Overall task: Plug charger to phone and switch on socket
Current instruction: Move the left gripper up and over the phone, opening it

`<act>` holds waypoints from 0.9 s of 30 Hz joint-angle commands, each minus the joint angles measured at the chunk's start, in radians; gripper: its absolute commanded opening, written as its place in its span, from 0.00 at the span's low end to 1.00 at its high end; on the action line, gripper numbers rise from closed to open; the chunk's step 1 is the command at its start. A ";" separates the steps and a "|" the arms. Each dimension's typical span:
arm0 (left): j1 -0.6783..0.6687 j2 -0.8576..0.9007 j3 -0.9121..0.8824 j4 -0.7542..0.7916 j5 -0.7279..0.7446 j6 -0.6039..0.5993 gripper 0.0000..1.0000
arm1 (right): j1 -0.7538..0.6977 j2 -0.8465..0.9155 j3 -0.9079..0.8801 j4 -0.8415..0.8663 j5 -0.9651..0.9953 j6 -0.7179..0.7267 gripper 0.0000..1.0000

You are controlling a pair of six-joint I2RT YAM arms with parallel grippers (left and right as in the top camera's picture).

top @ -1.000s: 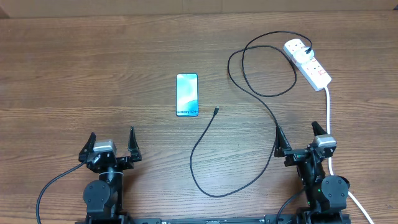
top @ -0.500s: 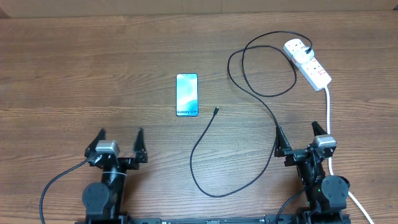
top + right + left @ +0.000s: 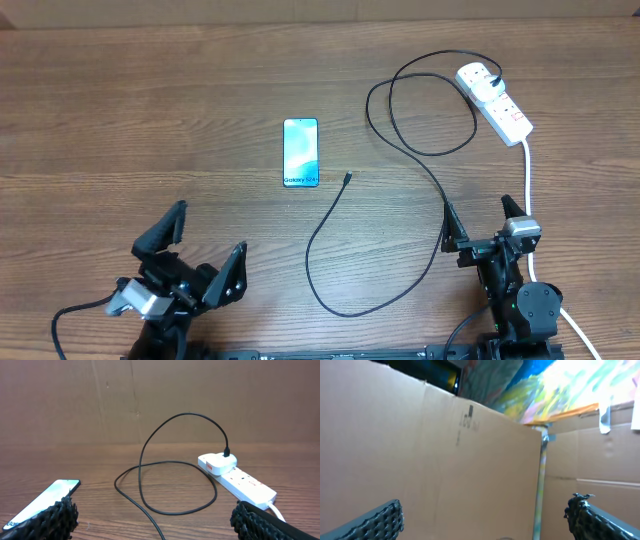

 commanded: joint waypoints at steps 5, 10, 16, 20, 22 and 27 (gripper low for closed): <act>0.005 0.070 0.331 -0.287 -0.048 0.124 1.00 | -0.003 -0.011 -0.010 0.003 0.003 0.003 1.00; 0.005 0.331 0.732 -0.814 0.000 0.287 1.00 | -0.003 -0.011 -0.010 0.003 0.003 0.003 1.00; 0.005 0.748 1.211 -1.370 0.167 0.407 1.00 | -0.003 -0.011 -0.010 0.003 0.003 0.003 1.00; 0.005 0.926 1.349 -1.464 0.315 0.408 1.00 | -0.003 -0.011 -0.010 0.003 0.003 0.003 1.00; 0.000 0.995 1.399 -1.498 0.302 0.383 1.00 | -0.003 -0.011 -0.010 0.003 0.003 0.003 1.00; -0.118 1.176 1.566 -1.667 0.050 0.325 1.00 | -0.003 -0.011 -0.010 0.003 0.003 0.003 1.00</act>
